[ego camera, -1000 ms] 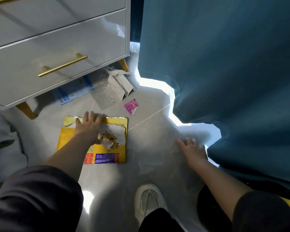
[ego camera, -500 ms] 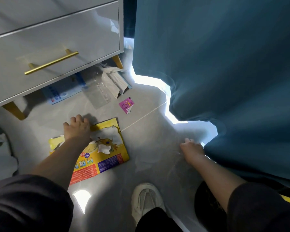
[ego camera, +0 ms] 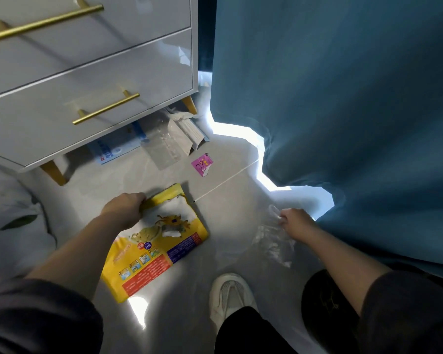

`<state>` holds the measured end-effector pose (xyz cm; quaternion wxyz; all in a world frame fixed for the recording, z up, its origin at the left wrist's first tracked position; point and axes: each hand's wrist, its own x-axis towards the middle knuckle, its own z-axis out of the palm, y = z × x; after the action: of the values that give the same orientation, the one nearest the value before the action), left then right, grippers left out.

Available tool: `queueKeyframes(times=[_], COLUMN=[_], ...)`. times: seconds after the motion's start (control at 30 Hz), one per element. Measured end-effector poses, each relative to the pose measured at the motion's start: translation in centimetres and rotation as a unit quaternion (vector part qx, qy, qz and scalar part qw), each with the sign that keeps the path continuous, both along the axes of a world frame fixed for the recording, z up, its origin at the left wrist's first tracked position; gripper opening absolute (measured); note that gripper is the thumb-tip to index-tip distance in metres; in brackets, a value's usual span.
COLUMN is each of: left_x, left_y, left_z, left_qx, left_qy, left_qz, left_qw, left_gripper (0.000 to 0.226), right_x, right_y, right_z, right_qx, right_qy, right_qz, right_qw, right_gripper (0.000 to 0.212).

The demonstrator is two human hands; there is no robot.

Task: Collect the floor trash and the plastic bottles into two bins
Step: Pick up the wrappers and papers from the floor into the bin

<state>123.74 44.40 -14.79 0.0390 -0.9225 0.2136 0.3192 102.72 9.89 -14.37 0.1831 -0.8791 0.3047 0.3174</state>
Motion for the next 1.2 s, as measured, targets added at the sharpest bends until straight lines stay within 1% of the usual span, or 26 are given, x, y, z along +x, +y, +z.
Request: queueKeyframes(times=[0.1,0.13,0.2,0.27,0.33,0.43,0.47,0.57,0.6,0.7,0.77,0.87,0.93,1.03,1.13,1.2], left_x=[-0.3,-0.4,-0.6,-0.8,-1.0,-1.5,-1.6,-2.5,-2.9,-4.6,-6.2,-8.9,-10.7,-13.7,-17.1,-19.4], left_y=[0.1,0.1,0.1,-0.4,-1.1,-2.7,-3.2,-4.7,-5.2,-7.2,-8.6,-11.0,-12.5,-14.6,-17.0,-18.8], left_z=[1.8,2.3,3.5,5.2,7.4,11.8,13.3,18.0,19.5,23.2,25.3,27.9,29.1,30.0,30.1,29.8], left_qx=[-0.024,-0.039,-0.075,-0.116,-0.161,-0.236,-0.261,-0.329,-0.353,-0.404,-0.437,-0.480,-0.487,-0.498,-0.506,-0.495], left_qy=[0.007,0.008,0.010,0.015,0.013,-0.001,0.002,0.036,0.045,0.044,0.065,0.110,0.125,0.153,0.196,0.199], left_qz=[0.008,0.020,0.046,0.061,0.066,0.066,0.067,0.090,0.103,0.123,0.142,0.160,0.149,0.135,0.119,0.090], left_qw=[1.000,0.999,0.996,0.991,0.985,0.970,0.963,0.939,0.929,0.905,0.886,0.856,0.851,0.843,0.832,0.841], left_gripper=[0.026,0.026,0.023,0.016,0.005,0.018,0.020,0.011,0.011,0.012,0.019,0.024,0.024,0.019,0.017,0.014], right_x=[1.0,1.3,2.0,2.8,3.6,3.6,3.3,1.4,0.7,-1.5,-2.9,-4.9,-6.6,-9.8,-13.4,-15.9], right_y=[1.0,1.5,2.6,3.4,3.9,3.6,3.4,3.0,3.0,3.1,3.4,3.6,3.3,2.4,1.4,0.7], right_z=[1.3,1.8,3.1,5.2,8.0,13.1,14.8,19.6,20.9,24.2,26.0,28.1,29.2,30.6,31.1,30.8], right_qx=[0.063,0.084,0.129,0.173,0.226,0.290,0.300,0.315,0.320,0.342,0.343,0.311,0.271,0.229,0.203,0.172], right_qy=[-0.037,-0.052,-0.081,-0.114,-0.152,-0.209,-0.228,-0.277,-0.293,-0.338,-0.362,-0.394,-0.420,-0.429,-0.422,-0.430], right_qz=[-0.035,-0.054,-0.096,-0.130,-0.176,-0.250,-0.258,-0.262,-0.266,-0.285,-0.296,-0.310,-0.323,-0.342,-0.371,-0.400], right_qw=[0.997,0.994,0.984,0.970,0.946,0.900,0.890,0.869,0.861,0.829,0.815,0.807,0.804,0.804,0.802,0.791], right_gripper=[0.019,0.020,0.028,0.033,0.027,0.016,0.015,0.019,0.018,0.015,0.014,0.015,0.014,0.004,0.023,0.029])
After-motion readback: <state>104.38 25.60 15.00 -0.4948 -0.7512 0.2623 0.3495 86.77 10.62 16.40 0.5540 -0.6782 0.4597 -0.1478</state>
